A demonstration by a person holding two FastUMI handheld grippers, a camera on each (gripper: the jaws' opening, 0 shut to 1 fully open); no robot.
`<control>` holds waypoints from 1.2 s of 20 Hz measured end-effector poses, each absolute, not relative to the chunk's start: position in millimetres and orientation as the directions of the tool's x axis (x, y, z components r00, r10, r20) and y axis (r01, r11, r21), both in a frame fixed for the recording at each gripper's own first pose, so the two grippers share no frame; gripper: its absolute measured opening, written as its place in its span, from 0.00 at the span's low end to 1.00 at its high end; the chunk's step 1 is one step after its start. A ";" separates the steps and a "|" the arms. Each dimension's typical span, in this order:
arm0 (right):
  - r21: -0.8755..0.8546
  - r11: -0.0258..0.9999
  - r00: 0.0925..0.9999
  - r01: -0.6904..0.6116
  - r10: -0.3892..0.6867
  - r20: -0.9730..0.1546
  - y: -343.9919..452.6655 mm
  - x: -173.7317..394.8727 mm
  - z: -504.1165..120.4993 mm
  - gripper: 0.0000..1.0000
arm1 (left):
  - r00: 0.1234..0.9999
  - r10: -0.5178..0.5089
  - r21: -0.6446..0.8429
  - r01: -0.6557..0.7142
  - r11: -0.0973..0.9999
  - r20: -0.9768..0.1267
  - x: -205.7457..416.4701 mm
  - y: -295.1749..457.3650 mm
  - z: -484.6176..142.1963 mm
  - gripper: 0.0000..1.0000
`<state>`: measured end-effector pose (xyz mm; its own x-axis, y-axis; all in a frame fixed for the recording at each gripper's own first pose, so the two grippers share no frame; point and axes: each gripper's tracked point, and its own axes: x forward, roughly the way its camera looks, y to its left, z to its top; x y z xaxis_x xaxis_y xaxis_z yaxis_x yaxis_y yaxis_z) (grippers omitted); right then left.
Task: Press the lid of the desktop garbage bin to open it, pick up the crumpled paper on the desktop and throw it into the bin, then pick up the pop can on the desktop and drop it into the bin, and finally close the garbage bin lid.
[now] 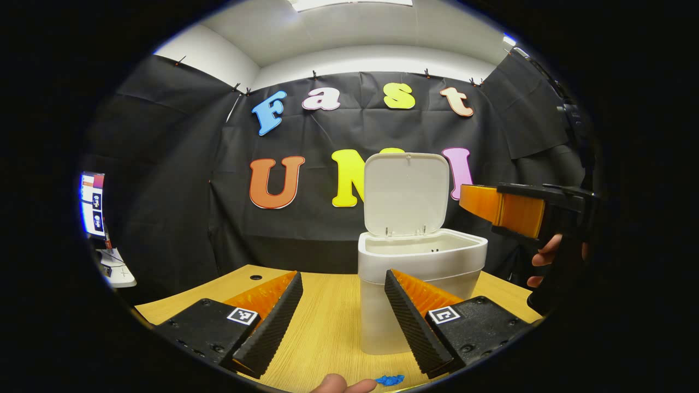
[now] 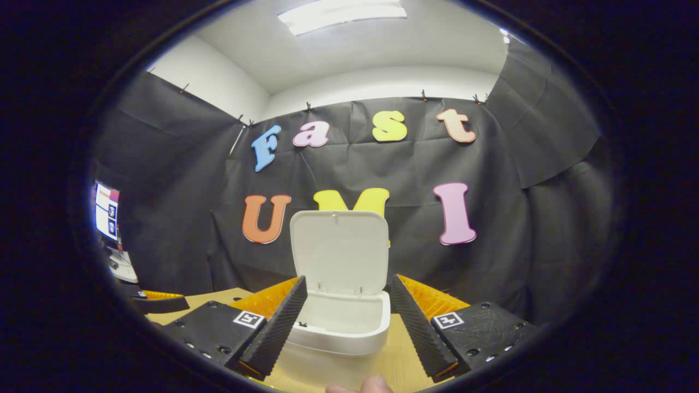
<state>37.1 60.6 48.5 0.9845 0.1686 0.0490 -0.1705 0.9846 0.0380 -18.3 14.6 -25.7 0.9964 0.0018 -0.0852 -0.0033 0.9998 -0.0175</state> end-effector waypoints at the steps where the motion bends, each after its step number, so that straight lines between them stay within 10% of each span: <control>1: 0.042 0.985 0.985 -0.169 0.167 0.050 55.5 32.5 46.8 0.98 | 0.996 -0.005 -0.018 0.003 1.000 -0.086 -17.8 11.2 -25.5 0.98; 24: 0.064 0.997 0.999 -0.039 0.039 0.001 -61.7 -49.0 -50.7 0.96 | 0.911 -0.172 -0.033 0.172 0.984 -0.374 -95.5 -51.3 -179.6 0.98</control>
